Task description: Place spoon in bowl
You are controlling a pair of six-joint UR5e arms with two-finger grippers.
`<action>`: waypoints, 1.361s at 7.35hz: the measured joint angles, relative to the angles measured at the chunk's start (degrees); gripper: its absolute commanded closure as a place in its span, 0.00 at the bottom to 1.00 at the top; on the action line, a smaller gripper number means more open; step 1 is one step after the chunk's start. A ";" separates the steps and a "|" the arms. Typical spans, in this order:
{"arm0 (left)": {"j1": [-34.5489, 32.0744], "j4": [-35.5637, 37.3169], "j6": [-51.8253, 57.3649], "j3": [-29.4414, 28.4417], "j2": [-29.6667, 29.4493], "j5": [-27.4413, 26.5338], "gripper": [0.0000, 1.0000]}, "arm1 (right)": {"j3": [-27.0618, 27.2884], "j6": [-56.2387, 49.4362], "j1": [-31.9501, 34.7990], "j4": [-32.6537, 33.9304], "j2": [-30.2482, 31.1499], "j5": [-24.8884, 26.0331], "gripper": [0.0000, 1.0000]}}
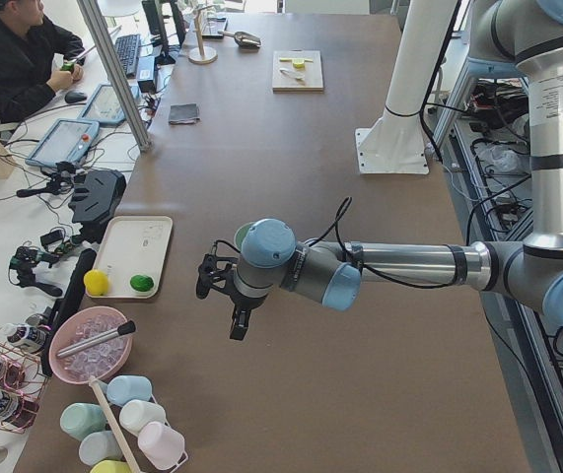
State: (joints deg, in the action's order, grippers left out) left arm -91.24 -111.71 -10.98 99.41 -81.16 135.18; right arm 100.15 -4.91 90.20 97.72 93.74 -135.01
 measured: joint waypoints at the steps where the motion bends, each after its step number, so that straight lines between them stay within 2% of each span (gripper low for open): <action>1: 0.00 0.00 -0.01 0.20 0.04 0.03 0.02 | 0.50 0.09 -0.01 0.57 0.24 -0.08 0.00; 10: 0.09 0.00 -0.01 0.28 0.17 0.00 0.02 | 0.48 0.08 -0.08 0.67 0.78 -0.60 0.00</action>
State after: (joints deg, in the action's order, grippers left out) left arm -91.14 -111.71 -10.99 99.69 -80.98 135.18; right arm 100.63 -4.83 90.12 98.38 94.52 -135.61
